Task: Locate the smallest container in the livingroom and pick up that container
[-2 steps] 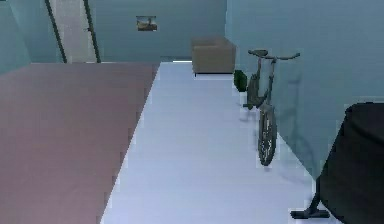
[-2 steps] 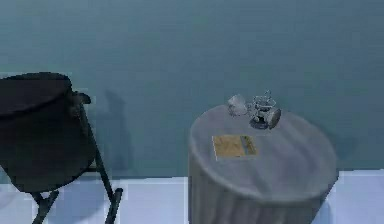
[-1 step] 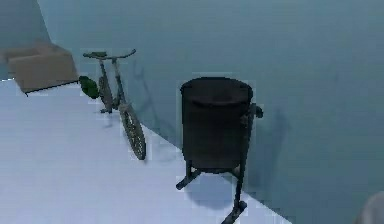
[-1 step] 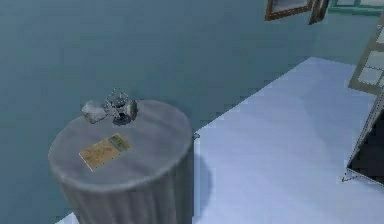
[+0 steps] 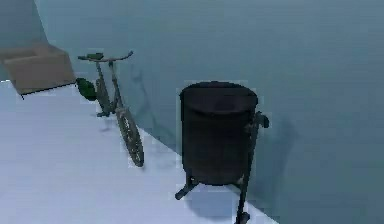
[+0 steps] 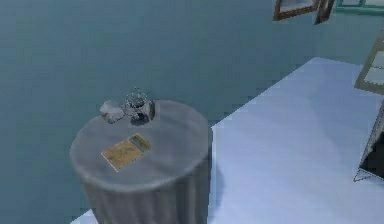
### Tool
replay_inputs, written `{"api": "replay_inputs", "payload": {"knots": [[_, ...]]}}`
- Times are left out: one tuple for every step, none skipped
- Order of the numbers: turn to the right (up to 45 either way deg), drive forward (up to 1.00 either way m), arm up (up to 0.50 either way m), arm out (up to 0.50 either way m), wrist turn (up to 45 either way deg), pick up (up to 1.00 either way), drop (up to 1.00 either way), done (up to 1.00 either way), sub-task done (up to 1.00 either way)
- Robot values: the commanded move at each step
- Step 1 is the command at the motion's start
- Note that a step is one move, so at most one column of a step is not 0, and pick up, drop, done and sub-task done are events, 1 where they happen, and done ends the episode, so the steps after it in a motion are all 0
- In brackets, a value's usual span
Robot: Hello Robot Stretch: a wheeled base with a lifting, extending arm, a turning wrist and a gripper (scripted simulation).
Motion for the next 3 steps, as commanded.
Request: {"api": "replay_inputs", "payload": {"knots": [[45.0, 0.00, 0.00, 0.00, 0.0, 0.00, 0.00, 0.00, 0.00], [45.0, 0.00, 0.00, 0.00, 0.0, 0.00, 0.00, 0.00, 0.00], [45.0, 0.00, 0.00, 0.00, 0.0, 0.00, 0.00, 0.00, 0.00]]}}
